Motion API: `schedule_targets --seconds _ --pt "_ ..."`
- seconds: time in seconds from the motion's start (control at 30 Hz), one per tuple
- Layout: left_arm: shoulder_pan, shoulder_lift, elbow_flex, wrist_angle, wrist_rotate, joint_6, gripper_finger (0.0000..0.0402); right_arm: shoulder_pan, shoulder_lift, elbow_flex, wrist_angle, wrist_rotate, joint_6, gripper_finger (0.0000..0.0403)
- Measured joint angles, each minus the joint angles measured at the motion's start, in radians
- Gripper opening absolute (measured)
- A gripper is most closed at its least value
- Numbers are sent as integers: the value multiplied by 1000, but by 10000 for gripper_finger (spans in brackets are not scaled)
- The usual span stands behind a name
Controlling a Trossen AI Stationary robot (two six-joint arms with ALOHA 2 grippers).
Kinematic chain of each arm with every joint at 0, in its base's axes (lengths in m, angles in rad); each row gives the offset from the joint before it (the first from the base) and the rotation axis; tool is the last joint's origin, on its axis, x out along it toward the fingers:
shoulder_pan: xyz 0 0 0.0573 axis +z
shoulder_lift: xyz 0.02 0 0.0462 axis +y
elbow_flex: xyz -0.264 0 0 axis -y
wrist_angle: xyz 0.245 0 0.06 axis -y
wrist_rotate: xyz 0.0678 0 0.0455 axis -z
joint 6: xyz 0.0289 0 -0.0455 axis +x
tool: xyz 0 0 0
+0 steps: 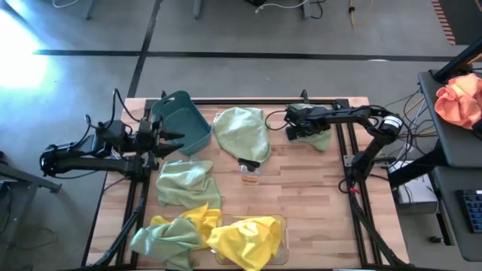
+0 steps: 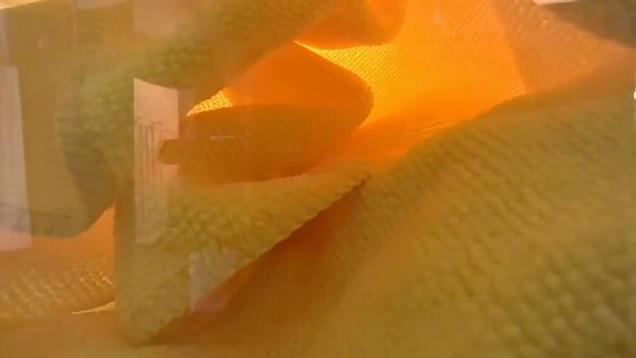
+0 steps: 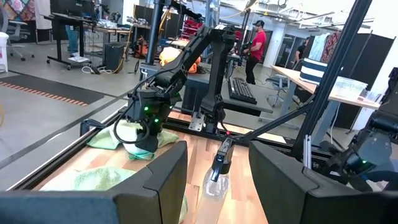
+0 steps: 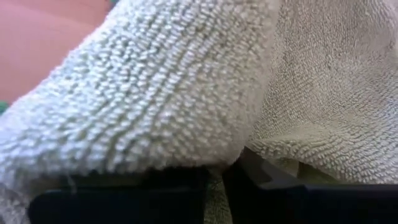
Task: Sort microfiber towel by color & place in baskets
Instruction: Put the green towel into the green bin
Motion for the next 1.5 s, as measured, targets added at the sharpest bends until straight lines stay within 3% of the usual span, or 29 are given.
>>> schedule_targets --seconds 0.3,0.6,0.93,1.27,1.5 --pt "0 0 0 0 0 -15 157 4 -116 0 5 -90 1 10" --pt "0 0 0 -1 0 -15 157 33 -350 0 38 -105 54 9" --pt "0 13 0 0 -30 -33 157 102 -567 0 345 -205 63 9" --pt "0 96 0 82 -169 -44 157 174 -627 2 500 -239 81 9" --pt "0 190 1 234 -169 -42 157 225 -590 2 623 -272 89 9"
